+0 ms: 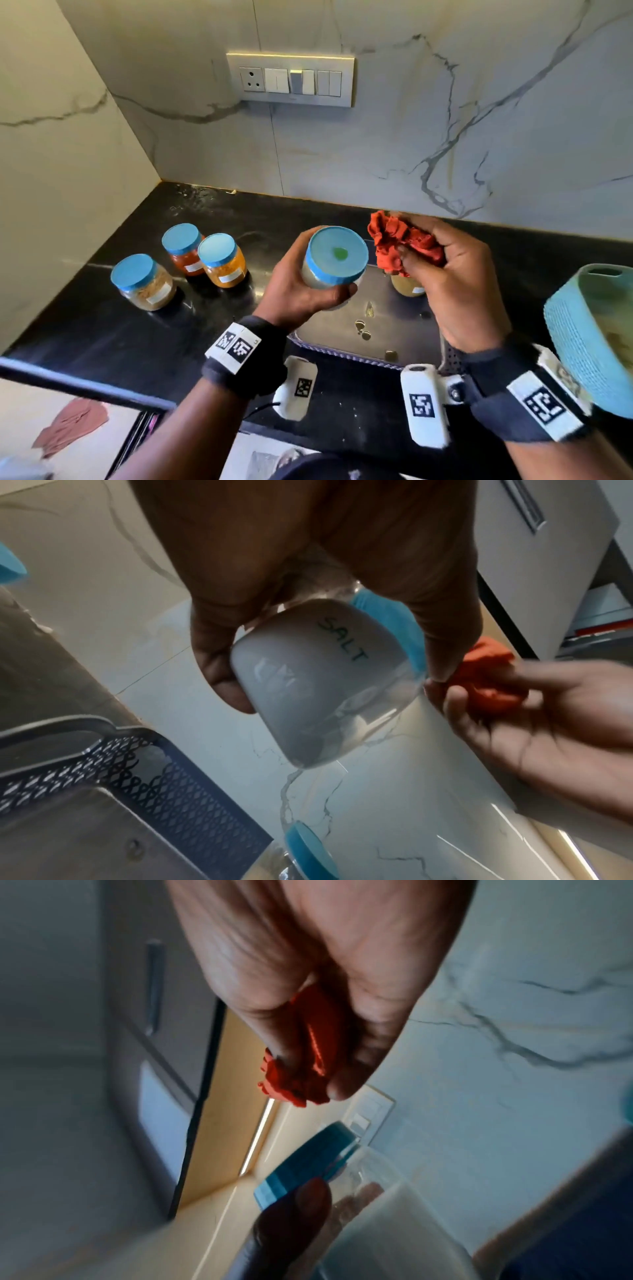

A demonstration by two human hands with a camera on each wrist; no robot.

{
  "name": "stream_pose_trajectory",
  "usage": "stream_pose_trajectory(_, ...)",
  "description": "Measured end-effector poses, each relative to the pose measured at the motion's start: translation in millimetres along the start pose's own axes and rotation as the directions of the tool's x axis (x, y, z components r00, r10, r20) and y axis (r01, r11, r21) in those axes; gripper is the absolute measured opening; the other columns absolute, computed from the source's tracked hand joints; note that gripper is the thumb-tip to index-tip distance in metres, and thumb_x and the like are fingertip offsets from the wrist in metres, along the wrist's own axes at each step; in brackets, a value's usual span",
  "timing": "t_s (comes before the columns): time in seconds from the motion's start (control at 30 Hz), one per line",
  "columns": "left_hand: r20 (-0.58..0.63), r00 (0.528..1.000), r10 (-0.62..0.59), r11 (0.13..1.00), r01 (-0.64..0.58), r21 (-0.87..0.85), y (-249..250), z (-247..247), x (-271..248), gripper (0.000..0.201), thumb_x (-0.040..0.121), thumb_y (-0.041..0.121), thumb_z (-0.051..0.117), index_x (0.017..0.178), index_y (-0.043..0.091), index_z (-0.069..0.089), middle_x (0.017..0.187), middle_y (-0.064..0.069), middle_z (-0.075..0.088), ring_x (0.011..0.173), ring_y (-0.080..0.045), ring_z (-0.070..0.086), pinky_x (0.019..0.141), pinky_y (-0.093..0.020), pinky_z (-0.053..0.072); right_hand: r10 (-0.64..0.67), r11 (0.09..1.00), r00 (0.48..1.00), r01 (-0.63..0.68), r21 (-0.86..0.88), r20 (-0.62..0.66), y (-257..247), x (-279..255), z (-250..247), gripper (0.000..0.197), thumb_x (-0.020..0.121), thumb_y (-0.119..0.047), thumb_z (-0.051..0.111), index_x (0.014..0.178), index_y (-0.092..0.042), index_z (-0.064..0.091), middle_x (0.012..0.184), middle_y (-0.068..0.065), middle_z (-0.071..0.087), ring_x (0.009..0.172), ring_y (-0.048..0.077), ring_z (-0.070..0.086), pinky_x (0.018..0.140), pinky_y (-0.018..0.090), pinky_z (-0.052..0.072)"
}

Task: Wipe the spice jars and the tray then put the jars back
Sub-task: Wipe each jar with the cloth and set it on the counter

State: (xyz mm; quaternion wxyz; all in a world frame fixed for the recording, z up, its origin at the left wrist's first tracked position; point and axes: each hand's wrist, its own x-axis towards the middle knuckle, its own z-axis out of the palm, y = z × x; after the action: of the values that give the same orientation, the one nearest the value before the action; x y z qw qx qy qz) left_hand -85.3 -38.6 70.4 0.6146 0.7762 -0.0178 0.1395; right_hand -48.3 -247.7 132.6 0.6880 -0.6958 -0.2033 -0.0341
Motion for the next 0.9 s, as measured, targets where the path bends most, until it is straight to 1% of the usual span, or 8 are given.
stream_pose_trajectory(0.07, -0.009, 1.000, 0.024, 0.998, -0.024, 0.058, 0.6, -2.4, -3.4, 0.081, 0.061, 0.040, 0.087, 0.134, 0.027, 0.054, 0.125, 0.007, 0.067, 0.117, -0.016, 0.065, 0.101, -0.045, 0.053, -0.159, 0.960, 0.986, 0.167, -0.223, 0.055, -10.1, 4.3, 13.1, 0.037, 0.084, 0.004, 0.072, 0.113, -0.019, 0.072, 0.109, -0.009, 0.075, 0.103, 0.006, 0.070, 0.092, 0.026, 0.055)
stream_pose_trajectory(0.13, -0.007, 0.998, 0.058, 0.991, -0.057, 0.118, 3.4, -5.2, -4.1, 0.083, 0.061, 0.043, 0.087, 0.135, 0.027, 0.053, 0.126, 0.006, 0.067, 0.115, -0.014, 0.066, 0.099, -0.043, 0.054, -0.317, 0.828, 0.932, 0.362, -0.428, 0.174, -13.4, 5.8, 26.8, 0.032, 0.082, -0.001, 0.074, 0.110, -0.016, 0.072, 0.108, -0.008, 0.073, 0.102, 0.010, 0.067, 0.092, 0.029, 0.053)
stream_pose_trajectory(0.2, -0.007, 0.995, 0.100, 0.980, -0.098, 0.175, 5.8, -9.2, -2.8, 0.083, 0.062, 0.044, 0.086, 0.136, 0.020, 0.054, 0.126, 0.003, 0.067, 0.114, -0.015, 0.066, 0.097, -0.044, 0.054, -0.353, 0.687, 0.872, 0.488, -0.538, 0.340, -12.9, 4.5, 41.6, 0.034, 0.082, -0.004, 0.071, 0.113, -0.015, 0.073, 0.109, -0.003, 0.071, 0.102, 0.017, 0.063, 0.091, 0.032, 0.050)
stream_pose_trajectory(0.4, -0.007, 0.983, 0.186, 0.966, -0.182, 0.184, 6.1, -25.1, 1.1, 0.086, 0.066, 0.041, 0.088, 0.140, 0.015, 0.053, 0.132, -0.002, 0.064, 0.122, -0.024, 0.063, 0.100, -0.051, 0.053, -0.271, 0.631, 0.830, 0.536, -0.561, 0.488, -12.4, -2.1, 48.4, 0.046, 0.091, -0.023, 0.065, 0.135, -0.013, 0.063, 0.134, 0.004, 0.058, 0.123, 0.021, 0.055, 0.104, 0.035, 0.046)
stream_pose_trajectory(0.53, 0.013, 0.977, 0.214, 0.951, -0.211, 0.224, 11.4, -18.0, 1.1, 0.080, 0.068, 0.042, 0.087, 0.137, 0.022, 0.053, 0.129, 0.003, 0.064, 0.119, -0.019, 0.064, 0.097, -0.046, 0.055, -0.337, 0.646, 0.849, 0.523, -0.557, 0.406, -6.7, -0.9, 45.2, 0.046, 0.081, 0.000, 0.070, 0.125, -0.012, 0.071, 0.126, 0.003, 0.062, 0.118, 0.020, 0.059, 0.102, 0.034, 0.049)
stream_pose_trajectory(0.67, 0.053, 0.962, 0.266, 0.921, -0.270, 0.280, 9.7, -11.9, -0.2, 0.082, 0.067, 0.039, 0.091, 0.137, 0.033, 0.049, 0.129, 0.014, 0.061, 0.118, -0.012, 0.062, 0.098, -0.038, 0.053, -0.337, 0.619, 0.877, 0.481, -0.621, 0.343, -6.5, 3.8, 34.6, 0.041, 0.077, 0.003, 0.070, 0.114, -0.015, 0.075, 0.113, -0.001, 0.069, 0.106, 0.019, 0.064, 0.094, 0.035, 0.053)
stream_pose_trajectory(0.8, 0.073, 0.957, 0.281, 0.905, -0.290, 0.311, 11.6, -5.4, 1.8, 0.088, 0.066, 0.036, 0.092, 0.142, 0.025, 0.050, 0.131, 0.016, 0.059, 0.121, -0.008, 0.059, 0.103, -0.027, 0.048, -0.322, 0.645, 0.911, 0.411, -0.645, 0.258, -10.4, 17.8, 31.3, 0.035, 0.080, -0.002, 0.072, 0.112, -0.015, 0.075, 0.109, -0.001, 0.071, 0.102, 0.018, 0.066, 0.091, 0.037, 0.053)
stream_pose_trajectory(0.9, 0.078, 0.947, 0.310, 0.887, -0.318, 0.335, 17.2, -4.9, 4.5, 0.081, 0.067, 0.044, 0.086, 0.138, 0.021, 0.054, 0.127, 0.015, 0.059, 0.118, -0.010, 0.060, 0.100, -0.026, 0.049, -0.300, 0.676, 0.901, 0.432, -0.598, 0.312, -21.2, 18.4, 38.3, 0.039, 0.079, 0.000, 0.069, 0.115, -0.015, 0.074, 0.110, -0.001, 0.069, 0.104, 0.017, 0.065, 0.093, 0.032, 0.052)
